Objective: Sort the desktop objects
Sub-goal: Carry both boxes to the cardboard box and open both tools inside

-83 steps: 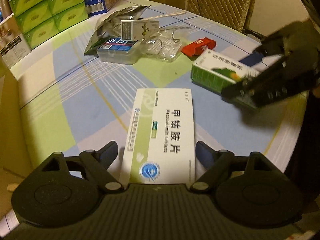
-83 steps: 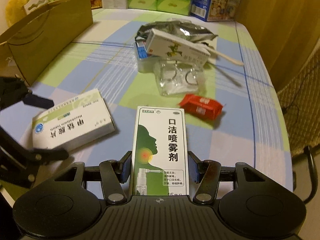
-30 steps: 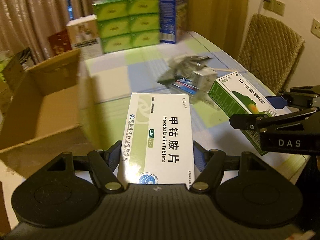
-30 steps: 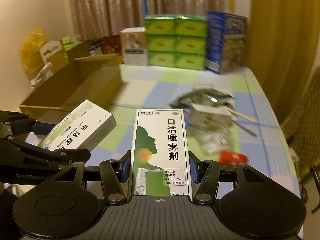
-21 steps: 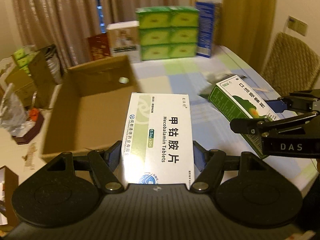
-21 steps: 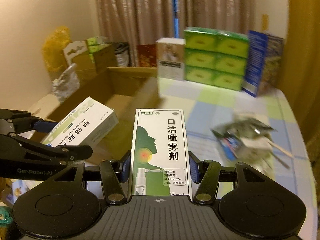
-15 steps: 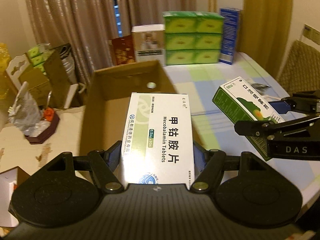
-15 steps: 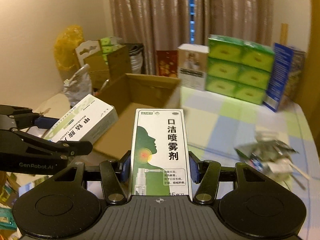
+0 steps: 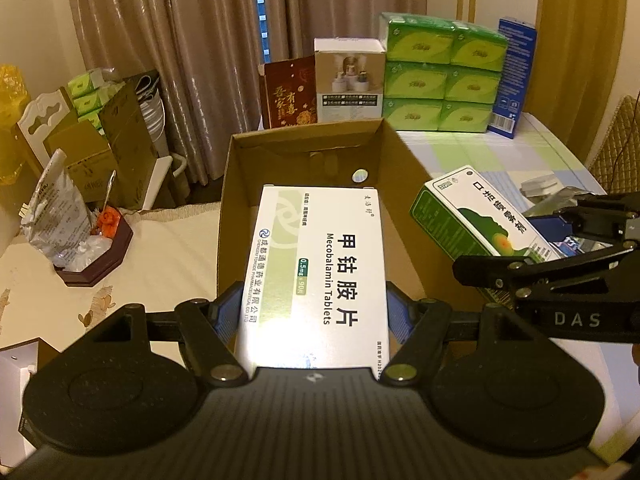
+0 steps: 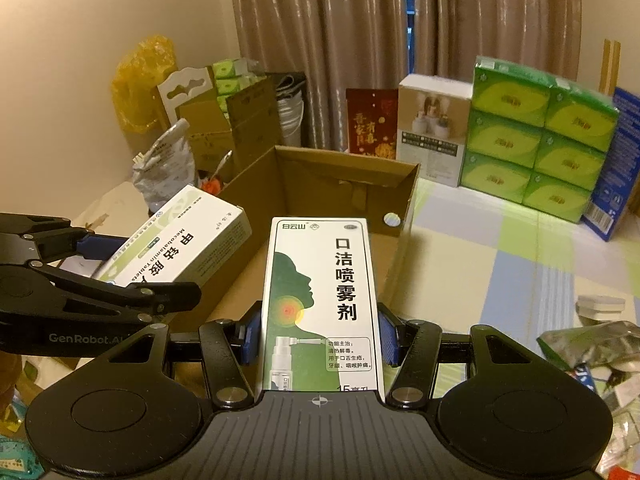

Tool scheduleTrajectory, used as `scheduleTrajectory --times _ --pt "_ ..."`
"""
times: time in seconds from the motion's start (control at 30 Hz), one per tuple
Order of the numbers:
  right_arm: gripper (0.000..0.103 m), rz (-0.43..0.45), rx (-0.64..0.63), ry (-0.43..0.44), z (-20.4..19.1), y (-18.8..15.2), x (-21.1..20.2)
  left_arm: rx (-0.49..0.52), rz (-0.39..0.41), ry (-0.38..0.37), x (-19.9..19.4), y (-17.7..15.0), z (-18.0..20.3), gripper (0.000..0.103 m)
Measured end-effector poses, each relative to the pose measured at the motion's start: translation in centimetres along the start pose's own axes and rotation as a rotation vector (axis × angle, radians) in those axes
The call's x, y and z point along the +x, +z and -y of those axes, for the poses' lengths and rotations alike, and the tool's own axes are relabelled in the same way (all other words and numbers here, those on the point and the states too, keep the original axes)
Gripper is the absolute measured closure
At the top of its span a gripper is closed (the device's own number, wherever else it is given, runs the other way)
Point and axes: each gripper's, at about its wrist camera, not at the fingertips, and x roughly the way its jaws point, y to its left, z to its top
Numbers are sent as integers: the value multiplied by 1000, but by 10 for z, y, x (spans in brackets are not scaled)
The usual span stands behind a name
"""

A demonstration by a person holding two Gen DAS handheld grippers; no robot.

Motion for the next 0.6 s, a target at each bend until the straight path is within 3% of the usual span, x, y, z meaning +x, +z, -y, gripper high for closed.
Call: scheduleTrajectory --times 0.33,0.6 --pt "50 -17 7 2 0 1 20 -20 -21 -19 27 -5 -7 35" --pt "50 -17 4 2 -3 2 23 -17 -18 -1 27 -11 -8 35"
